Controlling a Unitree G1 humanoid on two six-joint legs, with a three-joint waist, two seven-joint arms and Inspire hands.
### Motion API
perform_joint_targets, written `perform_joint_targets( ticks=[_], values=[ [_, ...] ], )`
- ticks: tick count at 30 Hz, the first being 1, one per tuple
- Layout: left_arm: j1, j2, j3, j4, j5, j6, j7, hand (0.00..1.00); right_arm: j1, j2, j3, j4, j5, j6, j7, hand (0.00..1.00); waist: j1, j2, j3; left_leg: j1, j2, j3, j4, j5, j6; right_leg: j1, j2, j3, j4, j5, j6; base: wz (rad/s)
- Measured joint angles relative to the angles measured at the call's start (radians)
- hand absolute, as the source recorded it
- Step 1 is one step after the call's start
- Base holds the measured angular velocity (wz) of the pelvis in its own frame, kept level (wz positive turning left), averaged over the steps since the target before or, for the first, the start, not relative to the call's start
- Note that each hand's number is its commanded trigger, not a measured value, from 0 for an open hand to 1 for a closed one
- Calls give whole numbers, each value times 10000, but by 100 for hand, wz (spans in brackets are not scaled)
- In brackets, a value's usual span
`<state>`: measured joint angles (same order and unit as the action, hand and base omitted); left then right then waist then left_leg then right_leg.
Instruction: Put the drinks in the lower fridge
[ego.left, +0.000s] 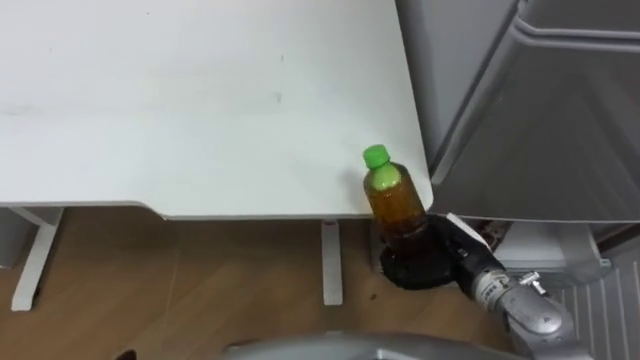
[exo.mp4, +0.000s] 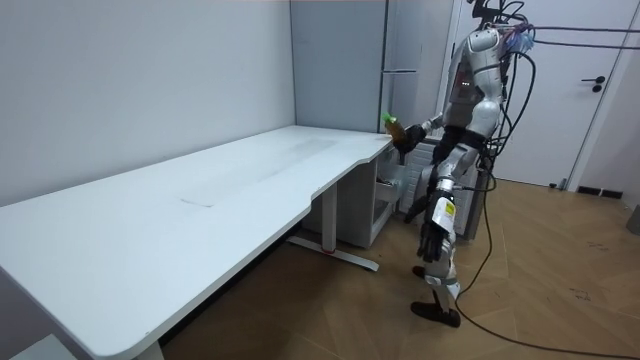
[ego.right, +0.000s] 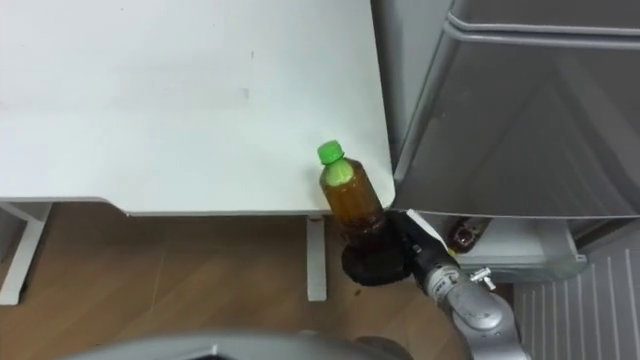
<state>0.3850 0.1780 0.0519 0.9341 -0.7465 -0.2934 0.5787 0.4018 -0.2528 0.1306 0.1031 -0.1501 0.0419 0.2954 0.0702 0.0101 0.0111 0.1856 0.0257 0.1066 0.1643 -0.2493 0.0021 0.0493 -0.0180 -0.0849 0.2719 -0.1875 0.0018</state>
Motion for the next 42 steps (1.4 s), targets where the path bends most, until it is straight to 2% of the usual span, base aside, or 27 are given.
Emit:
perform_joint_targets(
  ticks=[3,5,10,15,20,25,31,38,42],
  values=[
    [-138,-33,0,4,-78,-146,133,0,6,4,-6,-286,-1273,-165,-598,100,-186,5,42,-6,-3,25,4,-1,1,-14,1,26,-1,5,11,-2],
    [-230,-38,6,109,-90,-403,258,0,6,0,-65,-305,-2075,-555,-1262,100,-353,33,55,-7,-3,28,16,1,4,-18,-2,30,12,6,12,0],
    [-488,-122,15,356,-80,-812,281,0,158,24,-916,-835,-2463,-1044,-2910,100,-396,66,13,-18,10,215,-4,0,4,-153,22,162,41,9,10,-12],
    [-434,-213,15,477,-107,-835,271,0,349,56,-1069,-842,-2521,-1640,-4083,100,-503,111,35,-11,17,269,34,0,4,-150,32,194,30,45,8,-3],
    [-430,-372,34,479,-91,-900,297,0,389,276,-1088,-971,-2582,-2642,-6111,100,-668,300,-61,-75,-9,346,16,-12,23,-336,61,423,86,70,48,-6],
    [-447,-372,36,557,-81,-1149,398,0,350,490,-1391,-1090,-2372,-3289,-7933,100,-731,344,-105,55,-2,430,-7,-12,24,-292,91,527,82,66,51,-6],
    [-466,-374,30,805,-77,-1149,143,0,316,780,-1749,-1013,-998,-3383,-9328,100,-876,241,-98,163,32,553,-119,-24,32,-274,159,599,24,65,50,-6],
    [-869,-377,2,799,-41,-973,-440,0,314,856,-1702,67,929,-3332,-9539,100,-937,292,-48,153,73,829,-133,-117,52,-380,256,858,28,57,54,-11],
    [-954,-394,-116,772,-35,-947,-661,0,323,884,-1663,542,2126,-3313,-9723,100,-933,329,-63,-3,57,862,-145,-121,60,-535,250,896,116,59,58,-6]
  ],
)
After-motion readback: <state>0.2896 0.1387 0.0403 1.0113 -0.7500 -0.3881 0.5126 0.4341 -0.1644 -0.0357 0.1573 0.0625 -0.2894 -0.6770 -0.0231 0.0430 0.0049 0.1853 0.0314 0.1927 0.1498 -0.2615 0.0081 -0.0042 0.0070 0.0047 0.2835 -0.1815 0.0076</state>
